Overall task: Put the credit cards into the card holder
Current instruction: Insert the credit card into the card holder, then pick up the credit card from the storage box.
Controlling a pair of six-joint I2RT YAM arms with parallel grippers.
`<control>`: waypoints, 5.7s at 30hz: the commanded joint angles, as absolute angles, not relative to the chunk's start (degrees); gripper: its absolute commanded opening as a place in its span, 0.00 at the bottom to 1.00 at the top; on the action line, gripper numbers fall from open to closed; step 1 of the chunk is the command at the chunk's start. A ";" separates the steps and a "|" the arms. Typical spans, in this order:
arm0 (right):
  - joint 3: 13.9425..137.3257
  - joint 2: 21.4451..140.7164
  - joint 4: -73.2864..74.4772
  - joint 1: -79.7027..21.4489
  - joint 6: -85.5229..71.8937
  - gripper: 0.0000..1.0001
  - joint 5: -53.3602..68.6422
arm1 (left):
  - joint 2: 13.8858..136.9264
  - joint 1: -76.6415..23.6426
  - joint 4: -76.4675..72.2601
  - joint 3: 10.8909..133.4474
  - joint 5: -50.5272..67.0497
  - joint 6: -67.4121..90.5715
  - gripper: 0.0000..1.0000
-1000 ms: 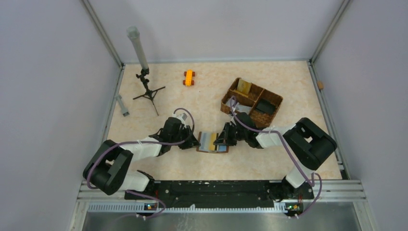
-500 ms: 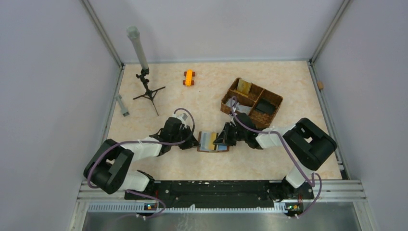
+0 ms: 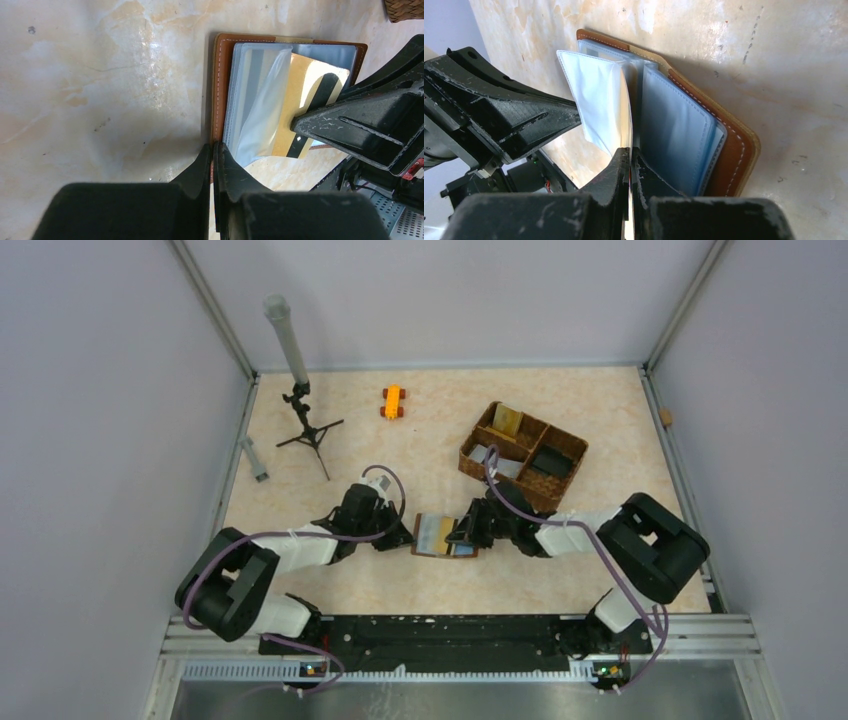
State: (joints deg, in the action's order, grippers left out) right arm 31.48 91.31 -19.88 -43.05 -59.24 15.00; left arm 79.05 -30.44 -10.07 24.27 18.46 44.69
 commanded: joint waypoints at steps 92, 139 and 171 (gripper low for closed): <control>43.18 91.68 1.84 -44.91 -49.52 0.29 5.22 | 77.85 -30.80 -11.77 21.53 16.41 45.20 0.00; 69.19 76.22 38.71 -43.17 -19.77 0.70 -21.92 | 50.20 -27.97 17.76 29.24 6.50 37.62 0.98; 99.40 117.12 21.24 -23.73 15.44 0.65 -26.95 | 56.67 -9.06 33.00 51.94 2.66 14.59 0.99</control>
State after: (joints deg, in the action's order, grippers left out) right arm 94.65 115.13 25.10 -24.18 11.53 -23.68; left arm 56.29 -9.47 33.87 52.03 0.71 15.31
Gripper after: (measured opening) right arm 0.662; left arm 0.986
